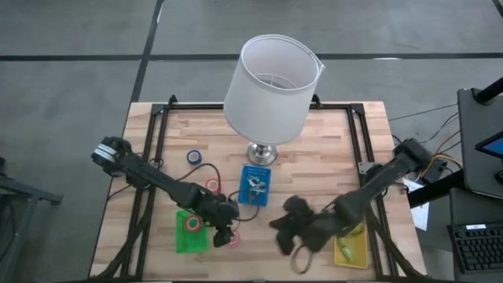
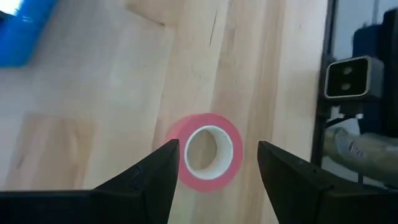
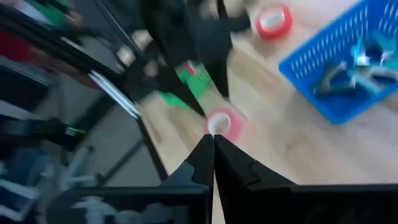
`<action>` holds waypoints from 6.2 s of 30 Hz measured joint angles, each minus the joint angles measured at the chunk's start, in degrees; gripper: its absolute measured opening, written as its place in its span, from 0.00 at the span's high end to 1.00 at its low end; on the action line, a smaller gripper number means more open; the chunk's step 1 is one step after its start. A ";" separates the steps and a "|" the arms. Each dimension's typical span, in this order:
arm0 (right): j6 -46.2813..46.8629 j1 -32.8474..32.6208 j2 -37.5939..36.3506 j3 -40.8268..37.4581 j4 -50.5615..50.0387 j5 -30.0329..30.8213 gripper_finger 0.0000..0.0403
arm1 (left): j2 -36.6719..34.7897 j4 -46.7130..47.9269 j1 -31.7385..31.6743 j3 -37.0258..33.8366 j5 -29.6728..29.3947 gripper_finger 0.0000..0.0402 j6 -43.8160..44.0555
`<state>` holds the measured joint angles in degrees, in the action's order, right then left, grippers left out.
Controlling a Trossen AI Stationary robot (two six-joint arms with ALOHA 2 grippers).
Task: Pick and place Stapler, Stapler remover, tape
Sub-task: Put the pink tape into the green bin, then put the orange tape into the green bin
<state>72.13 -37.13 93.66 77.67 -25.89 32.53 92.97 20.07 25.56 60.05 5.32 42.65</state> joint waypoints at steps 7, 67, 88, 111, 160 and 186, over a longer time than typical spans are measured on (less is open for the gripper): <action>-10.34 -1.65 -18.02 -20.61 14.97 5.74 0.98 | 6.91 3.54 -0.11 3.36 -1.07 0.45 -0.53; -60.11 0.67 -72.96 -77.16 40.35 10.73 0.98 | 11.71 9.45 -2.27 6.47 -0.74 0.90 -4.50; -60.30 0.64 -72.91 -77.14 39.41 10.76 0.98 | -14.23 31.48 -1.37 6.66 -5.86 0.88 2.52; -60.18 0.64 -72.89 -77.14 39.40 10.76 0.98 | -16.81 35.92 11.95 -5.98 -14.86 0.88 18.06; -60.19 0.66 -72.89 -77.12 39.41 10.78 0.98 | -23.69 39.00 7.66 1.26 -28.18 0.50 17.12; -60.19 0.64 -72.91 -77.12 39.42 10.76 0.98 | -24.49 20.46 -30.75 -16.59 -8.30 0.50 -7.08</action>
<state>11.94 -36.49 20.75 0.56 13.53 43.29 68.48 40.52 -5.19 43.46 -2.98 35.57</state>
